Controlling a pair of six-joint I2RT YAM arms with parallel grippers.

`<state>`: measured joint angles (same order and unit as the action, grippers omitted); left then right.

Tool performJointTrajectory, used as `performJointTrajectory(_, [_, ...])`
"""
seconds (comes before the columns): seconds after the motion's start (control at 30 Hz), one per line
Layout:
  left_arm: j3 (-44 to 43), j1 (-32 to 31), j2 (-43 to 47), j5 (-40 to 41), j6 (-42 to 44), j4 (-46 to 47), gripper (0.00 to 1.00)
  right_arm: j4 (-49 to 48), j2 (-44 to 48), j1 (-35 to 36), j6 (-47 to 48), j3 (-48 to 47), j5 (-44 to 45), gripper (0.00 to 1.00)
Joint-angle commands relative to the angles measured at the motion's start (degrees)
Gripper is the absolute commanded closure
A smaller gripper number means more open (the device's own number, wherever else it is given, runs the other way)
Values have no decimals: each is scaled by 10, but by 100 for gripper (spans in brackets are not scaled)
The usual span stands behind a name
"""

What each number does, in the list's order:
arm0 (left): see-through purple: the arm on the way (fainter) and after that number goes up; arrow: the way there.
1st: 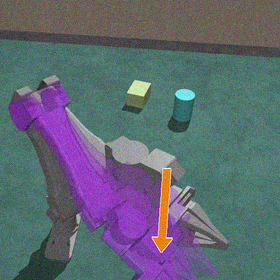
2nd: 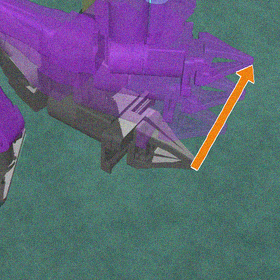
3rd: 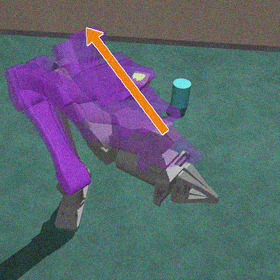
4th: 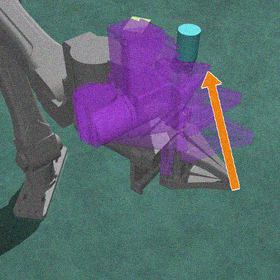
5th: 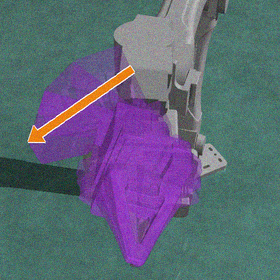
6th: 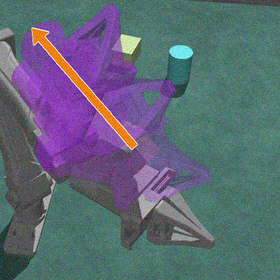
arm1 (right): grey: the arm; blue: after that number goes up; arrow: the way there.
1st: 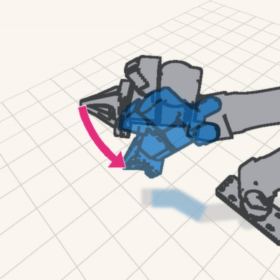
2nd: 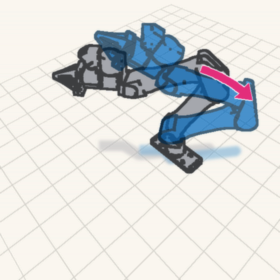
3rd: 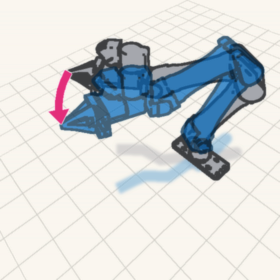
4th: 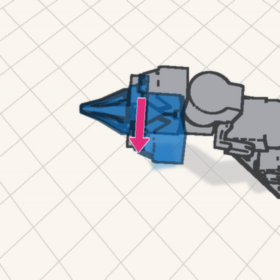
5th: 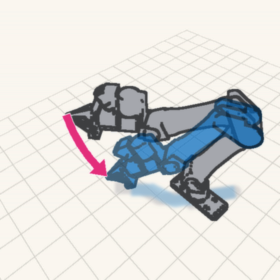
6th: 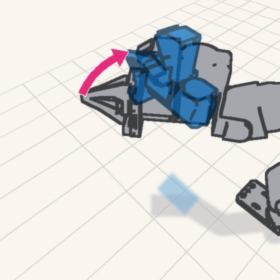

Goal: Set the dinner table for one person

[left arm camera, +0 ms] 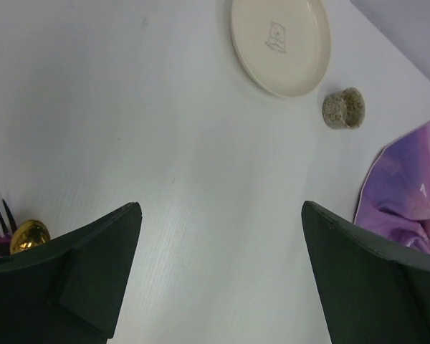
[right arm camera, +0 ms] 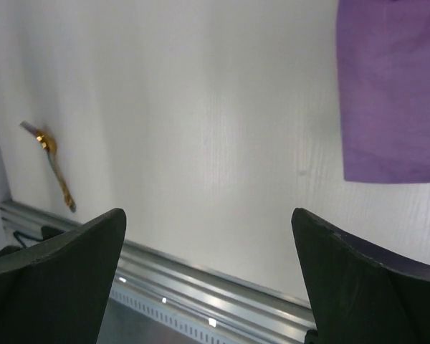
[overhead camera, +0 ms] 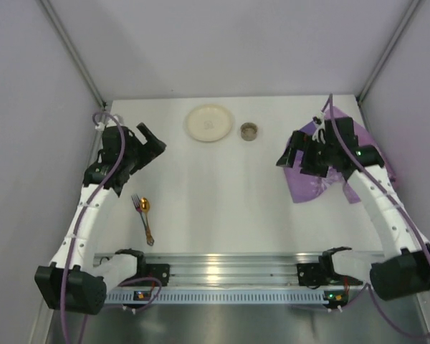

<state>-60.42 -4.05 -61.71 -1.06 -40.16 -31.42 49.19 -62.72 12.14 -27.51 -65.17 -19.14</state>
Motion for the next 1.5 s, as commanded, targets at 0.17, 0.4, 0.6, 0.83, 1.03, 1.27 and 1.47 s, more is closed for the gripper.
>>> performJointTrajectory(0.17, [-37, -198, -6, 88, -31, -65, 2, 65, -297, 4, 62, -138, 158, 1])
performJointTrajectory(0.4, [-23, -258, 28, 93, -64, -98, 5, 56, -398, 4, 61, -132, 241, 2])
performJointTrajectory(0.6, [-11, -259, 47, 106, -46, -116, 5, 21, -448, 3, 61, -92, 249, 20])
performJointTrajectory(0.83, [-22, -258, 31, 103, -26, -126, 5, -21, -480, 0, 54, -51, 247, 44])
performJointTrajectory(1.03, [-17, -259, 35, 105, -19, -130, 5, -43, -495, 1, 51, -34, 216, 92])
performJointTrajectory(1.27, [-34, -258, 13, 101, 1, -130, 5, -106, -426, 55, -66, 13, -38, 100])
performJointTrajectory(1.47, [-62, -259, -2, 106, 11, -135, 5, -303, -369, 208, -337, -49, -197, 100])
